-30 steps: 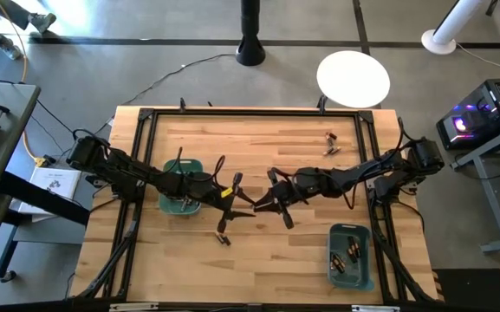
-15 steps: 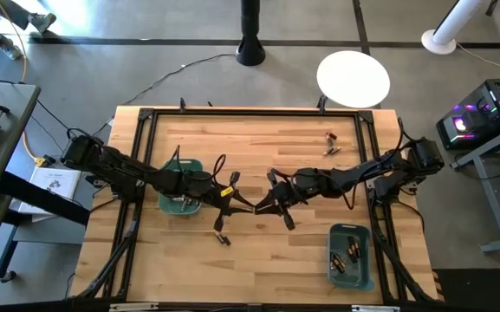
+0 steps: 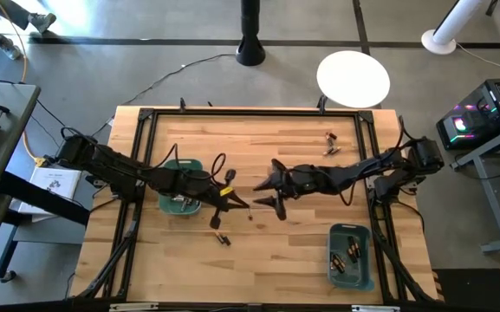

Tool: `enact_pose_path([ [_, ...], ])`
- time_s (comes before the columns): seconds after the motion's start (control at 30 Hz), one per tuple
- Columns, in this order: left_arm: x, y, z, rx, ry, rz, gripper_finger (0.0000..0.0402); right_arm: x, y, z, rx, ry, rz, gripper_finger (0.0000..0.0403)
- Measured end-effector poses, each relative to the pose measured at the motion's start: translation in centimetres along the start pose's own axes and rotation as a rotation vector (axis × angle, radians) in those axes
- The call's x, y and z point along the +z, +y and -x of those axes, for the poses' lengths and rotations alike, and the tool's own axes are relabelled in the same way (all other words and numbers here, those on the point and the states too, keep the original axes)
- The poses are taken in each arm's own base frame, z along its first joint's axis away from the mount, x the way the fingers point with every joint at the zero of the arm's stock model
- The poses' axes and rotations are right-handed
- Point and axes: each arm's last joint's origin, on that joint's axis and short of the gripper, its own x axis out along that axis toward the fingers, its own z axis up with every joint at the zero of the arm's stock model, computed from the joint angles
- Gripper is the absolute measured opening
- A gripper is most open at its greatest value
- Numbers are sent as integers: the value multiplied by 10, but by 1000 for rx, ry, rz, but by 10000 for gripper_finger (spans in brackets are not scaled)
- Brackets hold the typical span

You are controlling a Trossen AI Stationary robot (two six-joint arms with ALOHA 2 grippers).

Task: Sort batteries
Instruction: Put the silver battery into the green bin

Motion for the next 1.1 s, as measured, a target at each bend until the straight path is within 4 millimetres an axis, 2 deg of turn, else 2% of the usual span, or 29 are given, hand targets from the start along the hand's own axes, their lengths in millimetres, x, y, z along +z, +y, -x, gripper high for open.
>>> enact_pose_path([
  [0.13,-8,0,0,57,94,20,0,-9,-11,1,-175,78,-25,177],
  [0.3,-15,-1,1,59,168,61,0,-19,-16,0,-197,169,-22,170],
  [0.4,-17,-1,1,62,185,76,0,-34,-10,-9,-87,225,30,178],
  [0.63,-17,-1,2,68,191,95,0,-80,23,-39,223,248,221,212],
  [0.77,-17,-1,1,69,186,95,0,-96,33,-60,273,272,312,216],
  [0.93,-17,-1,1,69,190,106,0,-99,36,-84,292,283,395,216],
  [1.1,-19,-2,2,66,209,118,0,-95,29,-88,204,375,491,216],
])
